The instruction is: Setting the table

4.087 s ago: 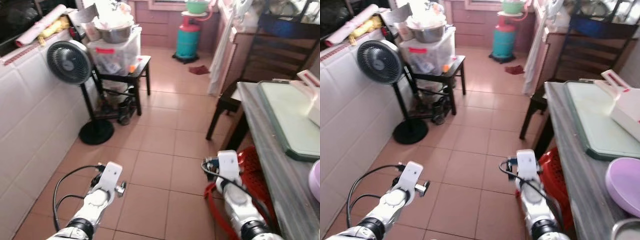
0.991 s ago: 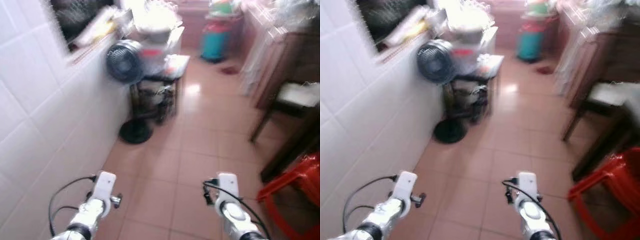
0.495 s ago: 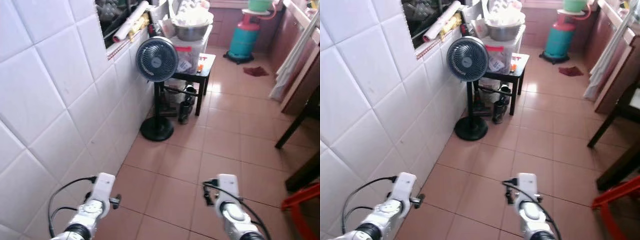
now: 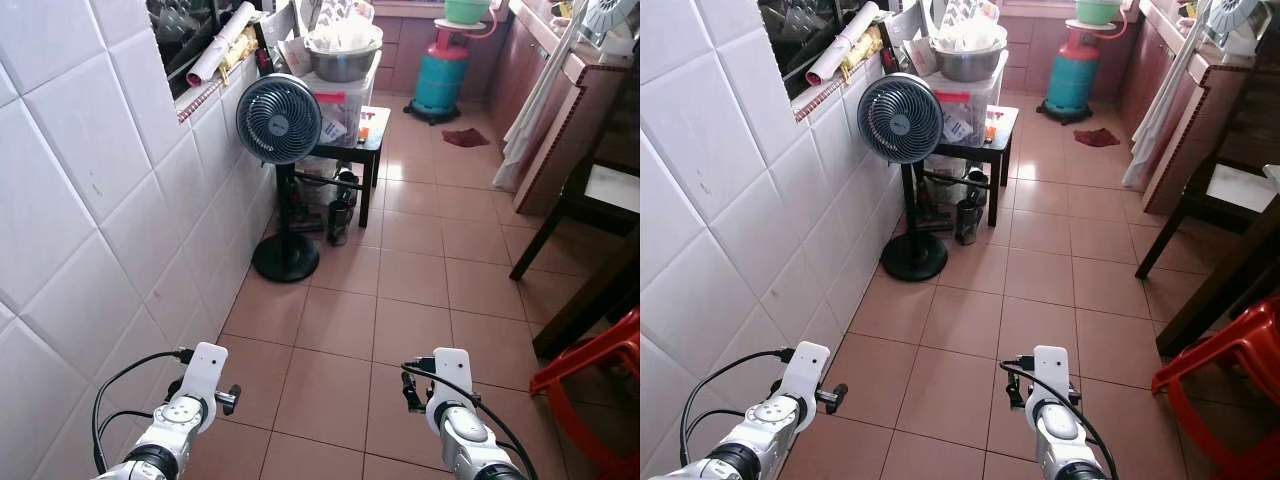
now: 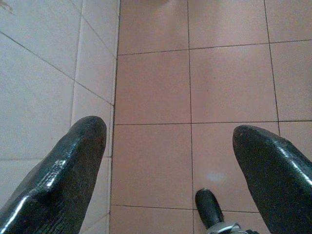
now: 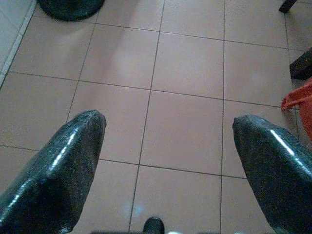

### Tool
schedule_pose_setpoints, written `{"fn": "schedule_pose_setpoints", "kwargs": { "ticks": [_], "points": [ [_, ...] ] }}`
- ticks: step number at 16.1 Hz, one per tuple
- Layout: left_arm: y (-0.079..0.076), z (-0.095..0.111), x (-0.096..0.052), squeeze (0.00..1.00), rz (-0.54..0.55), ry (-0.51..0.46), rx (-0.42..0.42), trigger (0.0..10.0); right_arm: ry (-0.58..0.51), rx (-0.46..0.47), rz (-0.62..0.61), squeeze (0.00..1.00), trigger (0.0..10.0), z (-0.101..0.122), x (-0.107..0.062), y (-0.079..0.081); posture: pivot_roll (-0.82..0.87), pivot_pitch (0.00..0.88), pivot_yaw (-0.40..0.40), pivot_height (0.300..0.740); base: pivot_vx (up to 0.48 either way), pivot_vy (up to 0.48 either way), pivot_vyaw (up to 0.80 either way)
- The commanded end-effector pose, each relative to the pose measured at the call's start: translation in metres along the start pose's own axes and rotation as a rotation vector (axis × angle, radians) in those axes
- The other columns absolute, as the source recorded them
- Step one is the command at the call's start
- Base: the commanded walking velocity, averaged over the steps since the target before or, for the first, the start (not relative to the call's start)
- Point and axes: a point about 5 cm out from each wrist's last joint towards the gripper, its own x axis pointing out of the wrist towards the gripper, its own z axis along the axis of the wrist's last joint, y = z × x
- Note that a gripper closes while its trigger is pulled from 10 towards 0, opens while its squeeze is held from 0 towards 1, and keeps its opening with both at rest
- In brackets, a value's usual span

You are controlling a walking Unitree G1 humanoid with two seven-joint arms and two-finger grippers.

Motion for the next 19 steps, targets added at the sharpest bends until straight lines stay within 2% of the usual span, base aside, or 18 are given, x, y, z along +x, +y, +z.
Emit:
{"fn": "schedule_pose_setpoints", "kwargs": {
  "ticks": [1, 3, 13, 16, 19],
  "points": [
    [0.0007, 0.0006, 0.0, 0.0, -0.002, -0.004, -0.008, 10.0, 0.008, 0.004, -0.001, 0.0, 10.0, -0.0005, 0.0001, -0.0004, 0.08, 0.0, -0.002, 0.74, 0.274, 0.0, 0.0],
    [0.0003, 0.0002, -0.0001, 0.0, -0.006, -0.002, -0.009, 10.0, 0.01, 0.003, -0.002, 0.0, 10.0, -0.0008, 0.0001, -0.0007, 0.08, 0.0, -0.002, 0.74, 0.274, 0.0, 0.0],
    [0.0003, -0.0009, -0.0003, 0.0, -0.014, 0.003, -0.007, 10.0, 0.011, 0.007, -0.001, 0.0, 10.0, -0.0005, 0.0002, 0.0004, 0.08, 0.0, 0.0, 0.74, 0.333, 0.281, 0.0],
    [0.0005, -0.0012, -0.0003, 0.0, -0.015, 0.005, -0.005, 10.0, 0.011, 0.012, -0.002, 0.0, 10.0, -0.0008, 0.0001, 0.0008, 0.08, 0.0, 0.001, 0.74, 0.344, 0.29, -0.69],
    [0.0003, -0.0025, -0.0005, 0.0, -0.014, 0.012, -0.005, 10.0, 0.012, 0.012, 0.0, 0.0, 10.0, -0.0016, -0.0002, 0.0006, 0.08, 0.0, 0.001, 0.74, 0.081, 0.0, -0.29]
  ]
}}
